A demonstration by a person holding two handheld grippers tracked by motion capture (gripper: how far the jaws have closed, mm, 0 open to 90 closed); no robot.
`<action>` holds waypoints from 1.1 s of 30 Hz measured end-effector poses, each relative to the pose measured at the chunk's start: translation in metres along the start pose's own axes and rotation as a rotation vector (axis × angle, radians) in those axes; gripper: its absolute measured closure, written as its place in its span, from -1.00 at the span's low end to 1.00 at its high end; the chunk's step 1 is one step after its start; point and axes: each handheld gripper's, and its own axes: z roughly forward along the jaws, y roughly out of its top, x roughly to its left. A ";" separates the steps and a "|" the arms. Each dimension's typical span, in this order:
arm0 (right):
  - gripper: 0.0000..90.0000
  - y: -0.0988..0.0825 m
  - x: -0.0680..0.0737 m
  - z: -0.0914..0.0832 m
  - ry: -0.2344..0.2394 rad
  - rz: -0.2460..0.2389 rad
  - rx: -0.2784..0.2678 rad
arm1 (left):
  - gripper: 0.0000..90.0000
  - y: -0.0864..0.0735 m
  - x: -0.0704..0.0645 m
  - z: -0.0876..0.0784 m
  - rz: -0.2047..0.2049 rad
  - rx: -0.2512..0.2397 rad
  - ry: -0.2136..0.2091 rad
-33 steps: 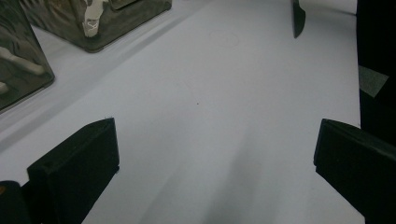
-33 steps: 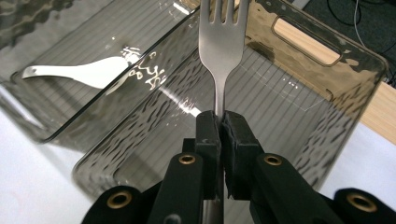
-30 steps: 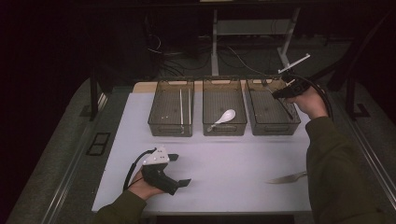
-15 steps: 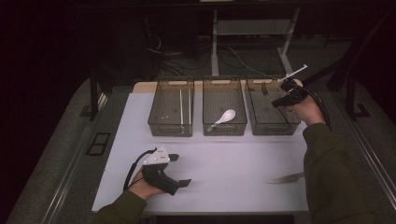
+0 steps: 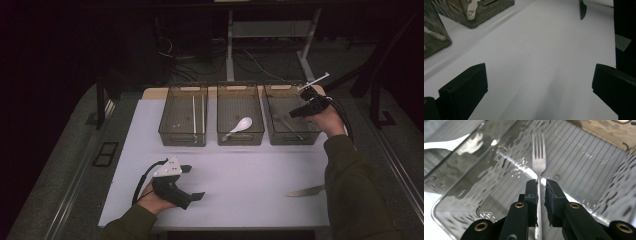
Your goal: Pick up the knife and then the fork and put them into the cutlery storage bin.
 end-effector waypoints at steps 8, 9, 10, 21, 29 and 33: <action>0.47 -0.005 0.002 -0.021 0.042 0.004 -0.080 | -1.00 0.000 0.000 0.000 0.001 0.004 0.003; 0.39 -0.007 0.003 -0.025 0.052 0.008 -0.092 | -1.00 0.000 0.000 0.000 0.001 0.003 0.002; 0.32 -0.008 0.004 -0.029 0.042 0.008 -0.106 | -1.00 0.000 0.000 0.000 0.001 0.003 0.002; 0.79 -0.043 0.022 -0.059 0.079 -0.033 -0.140 | -1.00 0.000 -0.001 0.000 0.001 0.005 0.004; 0.99 -0.078 0.038 -0.063 0.118 -0.075 -0.108 | -1.00 0.000 -0.001 0.000 0.000 0.003 0.002; 0.99 -0.095 0.045 -0.064 0.123 -0.088 -0.096 | -1.00 0.000 -0.001 0.000 -0.002 0.004 0.004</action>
